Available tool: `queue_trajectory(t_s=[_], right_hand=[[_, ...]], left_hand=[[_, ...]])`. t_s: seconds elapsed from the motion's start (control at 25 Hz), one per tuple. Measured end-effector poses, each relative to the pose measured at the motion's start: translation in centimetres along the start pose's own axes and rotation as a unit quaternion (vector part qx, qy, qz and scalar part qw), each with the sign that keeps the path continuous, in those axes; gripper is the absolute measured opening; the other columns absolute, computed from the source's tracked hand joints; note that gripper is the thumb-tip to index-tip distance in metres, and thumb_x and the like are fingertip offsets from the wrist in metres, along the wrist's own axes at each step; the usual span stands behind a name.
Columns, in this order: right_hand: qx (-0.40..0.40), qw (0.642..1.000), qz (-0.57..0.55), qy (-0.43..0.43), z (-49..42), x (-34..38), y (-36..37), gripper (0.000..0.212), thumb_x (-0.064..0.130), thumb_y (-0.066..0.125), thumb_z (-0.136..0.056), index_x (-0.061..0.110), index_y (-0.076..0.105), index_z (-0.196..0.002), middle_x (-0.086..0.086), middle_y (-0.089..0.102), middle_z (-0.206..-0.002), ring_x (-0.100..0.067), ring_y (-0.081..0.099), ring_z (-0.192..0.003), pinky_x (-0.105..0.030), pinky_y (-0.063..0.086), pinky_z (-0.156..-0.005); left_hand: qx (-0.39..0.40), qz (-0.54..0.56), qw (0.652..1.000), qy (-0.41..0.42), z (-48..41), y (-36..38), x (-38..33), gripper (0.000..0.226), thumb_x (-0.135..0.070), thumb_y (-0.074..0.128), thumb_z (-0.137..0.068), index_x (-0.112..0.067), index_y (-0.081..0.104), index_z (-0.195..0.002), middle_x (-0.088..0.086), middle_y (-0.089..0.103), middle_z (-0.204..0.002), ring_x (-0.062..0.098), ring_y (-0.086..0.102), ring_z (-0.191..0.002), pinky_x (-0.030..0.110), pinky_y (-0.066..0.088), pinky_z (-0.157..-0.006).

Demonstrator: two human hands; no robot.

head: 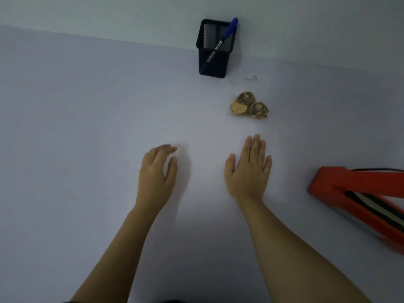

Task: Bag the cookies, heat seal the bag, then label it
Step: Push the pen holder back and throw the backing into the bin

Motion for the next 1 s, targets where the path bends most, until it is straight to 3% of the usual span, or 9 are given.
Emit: queue_trajectory(t_s=[0.2,0.4,0.56,0.72,0.88,1.0], right_hand=[[0.01,1.0,0.011,-0.005,-0.3,0.0,0.3,0.064,0.04,0.026,-0.092,0.008,0.015,-0.146,-0.011,0.015,-0.157,-0.026,0.011,-0.144,-0.048,0.012,-0.114],[0.004,1.0,0.01,-0.005,-0.3,-0.1,0.3,0.063,0.038,0.03,-0.093,0.009,0.015,-0.147,-0.01,0.013,-0.157,-0.026,0.009,-0.144,-0.047,0.011,-0.115],[-0.001,1.0,0.01,-0.001,-0.4,-0.2,0.5,0.063,0.04,0.028,-0.093,0.01,0.015,-0.147,-0.008,0.012,-0.157,-0.024,0.008,-0.145,-0.046,0.01,-0.115],[-0.009,1.0,0.003,-0.002,-0.5,-0.3,0.4,0.064,0.041,0.027,-0.092,0.011,0.015,-0.147,-0.008,0.012,-0.158,-0.024,0.008,-0.145,-0.047,0.01,-0.116],[-0.021,1.0,-0.003,-0.001,-0.3,-0.4,0.3,0.064,0.041,0.029,-0.091,0.011,0.016,-0.147,-0.008,0.013,-0.157,-0.024,0.009,-0.145,-0.046,0.009,-0.115],[-0.017,1.0,-0.003,-0.003,-0.2,-0.4,0.4,0.064,0.041,0.029,-0.092,0.012,0.015,-0.147,-0.007,0.011,-0.158,-0.023,0.007,-0.145,-0.045,0.008,-0.116]], left_hand=[[0.062,-0.051,0.995,-0.066,7.7,-2.4,6.7,0.038,-0.028,0.054,-0.085,-0.013,0.062,-0.119,0.012,0.056,-0.122,0.031,0.051,-0.109,0.03,0.04,-0.087],[0.142,-0.069,0.987,-0.012,9.4,-1.3,6.4,0.054,-0.037,0.073,-0.076,-0.014,0.059,-0.123,0.007,0.052,-0.121,0.023,0.047,-0.11,0.027,0.038,-0.087],[0.123,-0.056,0.99,-0.039,9.2,-1.4,7.2,0.04,-0.018,0.074,-0.079,-0.008,0.063,-0.116,0.011,0.055,-0.115,0.029,0.055,-0.103,0.029,0.043,-0.083],[0.12,-0.05,0.991,0.017,9.5,-0.8,5.8,0.024,-0.007,0.071,-0.081,-0.003,0.066,-0.104,0.012,0.06,-0.098,0.031,0.061,-0.084,0.035,0.053,-0.07],[0.117,-0.03,0.993,0.005,9.2,-0.7,5.9,0.019,-0.006,0.07,-0.081,-0.002,0.067,-0.099,0.011,0.062,-0.093,0.029,0.062,-0.077,0.038,0.055,-0.066],[0.102,-0.065,0.992,0.044,9.5,-0.9,5.1,0.013,-0.012,0.065,-0.085,-0.003,0.067,-0.094,0.011,0.061,-0.084,0.029,0.059,-0.069,0.037,0.054,-0.058]])
Point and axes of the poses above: each hand's wrist, its own z-axis away from the middle knuckle, its own y-axis out of the palm, x = y × z, the point moved 10 cm from there along -z, towards the middle knuckle
